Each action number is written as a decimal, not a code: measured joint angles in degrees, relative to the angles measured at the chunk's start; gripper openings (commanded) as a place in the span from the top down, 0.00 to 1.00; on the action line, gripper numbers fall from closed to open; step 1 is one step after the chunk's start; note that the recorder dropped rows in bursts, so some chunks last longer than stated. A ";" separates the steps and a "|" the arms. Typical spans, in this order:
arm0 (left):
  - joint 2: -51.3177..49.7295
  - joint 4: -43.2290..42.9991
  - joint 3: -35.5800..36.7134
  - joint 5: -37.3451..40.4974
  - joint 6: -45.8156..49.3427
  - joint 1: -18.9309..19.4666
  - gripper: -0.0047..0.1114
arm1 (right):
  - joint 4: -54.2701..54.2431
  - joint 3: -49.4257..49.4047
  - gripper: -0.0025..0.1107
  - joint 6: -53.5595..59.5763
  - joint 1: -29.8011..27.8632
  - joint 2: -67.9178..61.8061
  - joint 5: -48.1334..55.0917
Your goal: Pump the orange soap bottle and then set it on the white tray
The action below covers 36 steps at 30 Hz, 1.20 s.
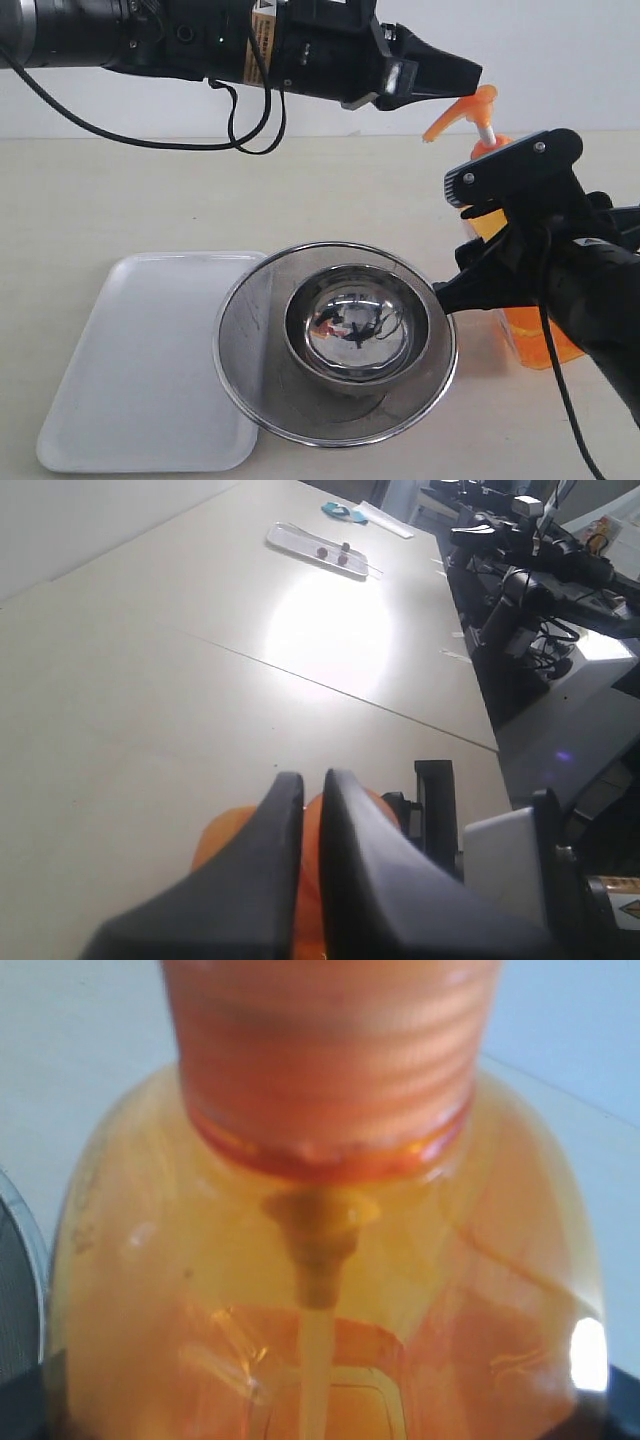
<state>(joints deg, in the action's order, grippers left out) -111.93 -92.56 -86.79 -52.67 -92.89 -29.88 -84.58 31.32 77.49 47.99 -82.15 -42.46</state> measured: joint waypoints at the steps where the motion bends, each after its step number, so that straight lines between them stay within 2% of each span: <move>1: 0.00 0.00 0.00 0.00 0.00 0.00 0.92 | 0.00 0.00 0.98 0.11 0.00 0.00 -0.10; 36: -0.96 3.03 1.75 -0.80 0.00 0.11 0.92 | -0.33 -0.10 0.98 0.93 0.00 -0.12 -0.46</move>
<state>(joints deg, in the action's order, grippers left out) -112.89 -89.53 -85.04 -53.47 -92.89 -29.77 -84.90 31.22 78.42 47.99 -82.28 -42.92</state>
